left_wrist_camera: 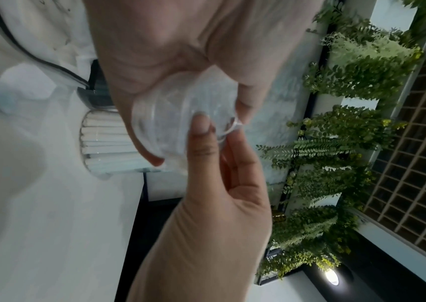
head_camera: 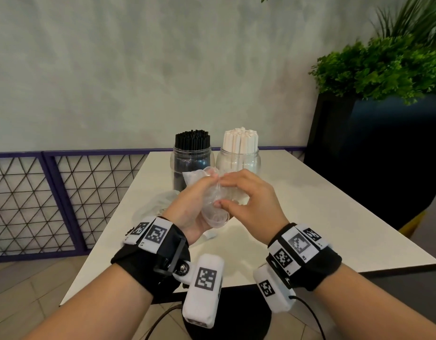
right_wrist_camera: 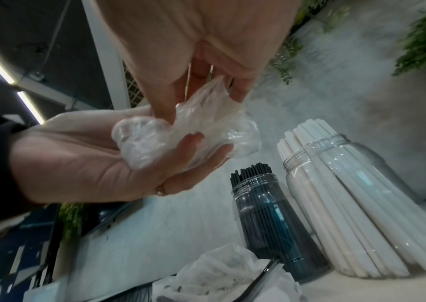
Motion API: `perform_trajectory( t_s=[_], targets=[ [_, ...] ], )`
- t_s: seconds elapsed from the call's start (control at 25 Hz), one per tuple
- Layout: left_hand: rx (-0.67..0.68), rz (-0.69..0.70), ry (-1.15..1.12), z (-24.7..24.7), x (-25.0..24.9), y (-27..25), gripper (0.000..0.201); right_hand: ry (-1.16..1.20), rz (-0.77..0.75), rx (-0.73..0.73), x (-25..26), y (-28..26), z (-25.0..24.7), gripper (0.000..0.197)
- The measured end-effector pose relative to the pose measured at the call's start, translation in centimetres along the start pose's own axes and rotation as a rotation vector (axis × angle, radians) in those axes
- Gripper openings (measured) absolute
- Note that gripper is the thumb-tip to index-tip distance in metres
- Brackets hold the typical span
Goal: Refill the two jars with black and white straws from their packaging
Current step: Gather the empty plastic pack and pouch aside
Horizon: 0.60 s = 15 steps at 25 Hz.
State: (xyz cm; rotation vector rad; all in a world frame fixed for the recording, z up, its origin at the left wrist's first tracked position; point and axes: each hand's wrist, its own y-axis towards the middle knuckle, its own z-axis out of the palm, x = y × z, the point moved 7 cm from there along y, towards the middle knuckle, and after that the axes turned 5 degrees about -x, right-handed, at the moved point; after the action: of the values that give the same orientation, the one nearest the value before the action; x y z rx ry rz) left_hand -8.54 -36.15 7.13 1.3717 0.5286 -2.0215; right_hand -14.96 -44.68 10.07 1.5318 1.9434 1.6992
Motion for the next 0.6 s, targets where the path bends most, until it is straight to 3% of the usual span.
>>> perform_trajectory(
  t_s=[0.08,0.2,0.32,0.44,0.6],
  targets=[
    [-0.043,0.032,0.059,-0.4,0.2,0.2,0.031,-0.034,0.057,-0.002,-0.4,-0.2,-0.3,0.063],
    [-0.085,0.094,0.135,-0.4,0.2,0.1,0.044,0.075,0.275,0.087,-2.3,-0.4,-0.4,0.101],
    [-0.15,0.139,0.219,-0.4,0.6,-0.2,0.056,0.06,0.201,0.208,-2.1,-1.1,0.3,0.1],
    [-0.152,0.174,0.356,0.2,1.3,-0.3,0.054,-0.055,0.093,0.331,-1.1,-2.2,1.6,0.094],
    [-0.156,0.157,0.542,0.9,1.6,-0.5,0.057,-0.208,0.004,0.428,-0.1,-3.3,2.4,0.105]
  ],
)
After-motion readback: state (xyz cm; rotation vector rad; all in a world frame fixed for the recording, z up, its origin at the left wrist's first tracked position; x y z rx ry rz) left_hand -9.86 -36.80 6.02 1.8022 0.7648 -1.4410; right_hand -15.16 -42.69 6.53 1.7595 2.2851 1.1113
